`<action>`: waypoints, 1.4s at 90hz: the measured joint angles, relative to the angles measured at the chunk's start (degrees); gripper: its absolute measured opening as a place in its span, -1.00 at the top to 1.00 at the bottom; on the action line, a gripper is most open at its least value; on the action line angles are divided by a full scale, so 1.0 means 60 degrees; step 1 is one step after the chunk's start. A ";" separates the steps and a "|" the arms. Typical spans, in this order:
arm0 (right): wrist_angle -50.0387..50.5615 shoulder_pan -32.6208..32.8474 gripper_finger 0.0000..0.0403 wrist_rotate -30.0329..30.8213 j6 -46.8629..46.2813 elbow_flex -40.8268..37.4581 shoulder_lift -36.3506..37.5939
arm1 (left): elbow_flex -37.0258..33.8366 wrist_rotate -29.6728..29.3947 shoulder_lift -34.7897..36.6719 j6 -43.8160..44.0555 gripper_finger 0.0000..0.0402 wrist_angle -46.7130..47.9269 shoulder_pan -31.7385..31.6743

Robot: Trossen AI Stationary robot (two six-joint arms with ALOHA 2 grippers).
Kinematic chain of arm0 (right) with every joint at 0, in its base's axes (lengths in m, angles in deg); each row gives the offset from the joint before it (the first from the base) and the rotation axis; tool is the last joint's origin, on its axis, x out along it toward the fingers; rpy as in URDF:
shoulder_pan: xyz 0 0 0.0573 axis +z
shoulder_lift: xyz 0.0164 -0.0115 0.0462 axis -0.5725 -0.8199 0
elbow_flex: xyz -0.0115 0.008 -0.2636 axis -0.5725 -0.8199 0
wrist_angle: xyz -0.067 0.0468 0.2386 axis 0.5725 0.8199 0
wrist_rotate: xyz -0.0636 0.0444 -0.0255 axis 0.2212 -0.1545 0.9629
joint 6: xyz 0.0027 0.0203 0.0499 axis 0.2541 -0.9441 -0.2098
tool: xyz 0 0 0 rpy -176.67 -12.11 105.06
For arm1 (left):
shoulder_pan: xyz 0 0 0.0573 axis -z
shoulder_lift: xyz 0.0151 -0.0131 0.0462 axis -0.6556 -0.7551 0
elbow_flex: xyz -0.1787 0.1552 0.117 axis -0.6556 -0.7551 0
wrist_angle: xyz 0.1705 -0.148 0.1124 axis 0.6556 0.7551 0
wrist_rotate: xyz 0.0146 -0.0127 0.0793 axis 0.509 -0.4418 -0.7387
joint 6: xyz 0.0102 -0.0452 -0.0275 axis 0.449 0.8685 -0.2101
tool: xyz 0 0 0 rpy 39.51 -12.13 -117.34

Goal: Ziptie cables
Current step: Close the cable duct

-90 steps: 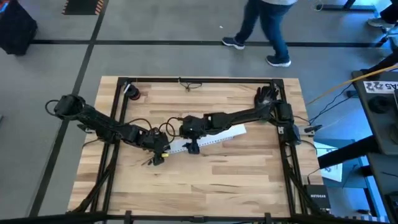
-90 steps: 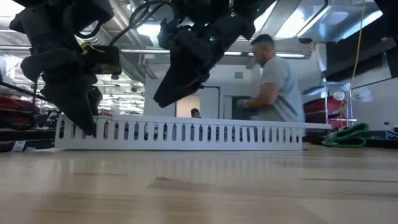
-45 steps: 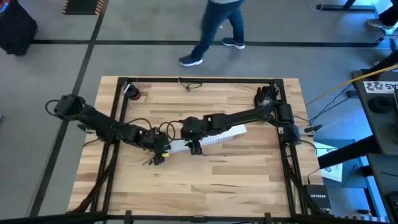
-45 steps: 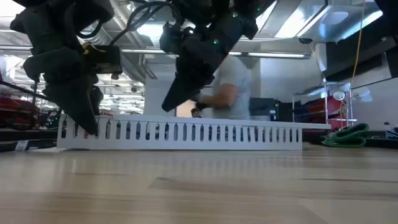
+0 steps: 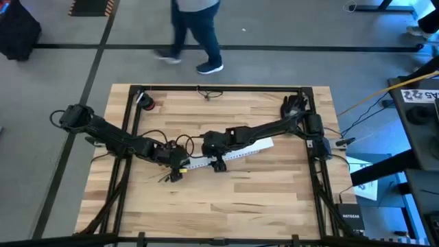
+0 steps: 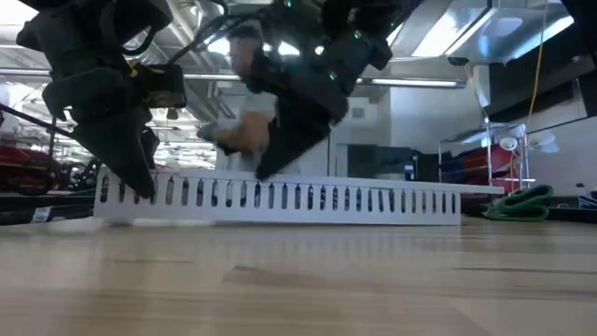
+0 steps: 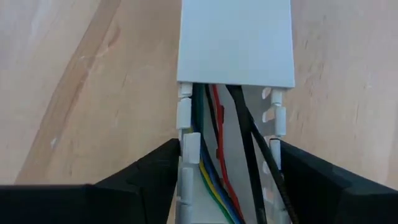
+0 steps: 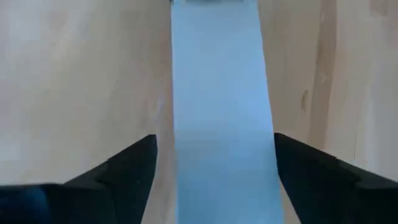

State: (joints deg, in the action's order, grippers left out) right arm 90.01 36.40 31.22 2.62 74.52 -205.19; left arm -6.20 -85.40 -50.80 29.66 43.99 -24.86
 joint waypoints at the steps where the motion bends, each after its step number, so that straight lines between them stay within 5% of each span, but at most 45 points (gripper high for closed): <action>1: 0.0010 -0.0002 -0.41 -0.0002 0.0004 -0.0001 0.0000 | 0.0000 -0.0002 0.0000 0.0000 -0.17 -0.0002 0.0000; 18: -0.0077 -0.0004 -0.08 0.0019 0.0241 -0.0004 0.0000 | -0.0018 0.0002 0.0000 -0.0015 -0.17 -0.0006 0.0004; 91: -0.2106 0.0310 -0.17 -0.0432 -0.0790 0.0134 -0.0804 | -0.0290 0.0055 -0.0696 -0.0419 -0.17 -0.1689 -0.0126; 109: -0.2086 0.0313 -0.17 -0.0419 -0.0759 0.0141 -0.0807 | -0.0278 0.0660 -0.0754 -0.0313 -0.32 -0.1796 -0.0518; 126: -0.1999 0.0324 -0.16 -0.0410 -0.0768 0.0167 -0.0820 | 0.0401 0.1341 -0.0409 -0.0546 -0.43 0.0043 -0.0584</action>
State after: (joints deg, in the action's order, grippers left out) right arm 78.01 38.35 28.76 -1.99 75.52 -210.11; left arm -3.79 -77.35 -53.26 26.38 44.25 -28.37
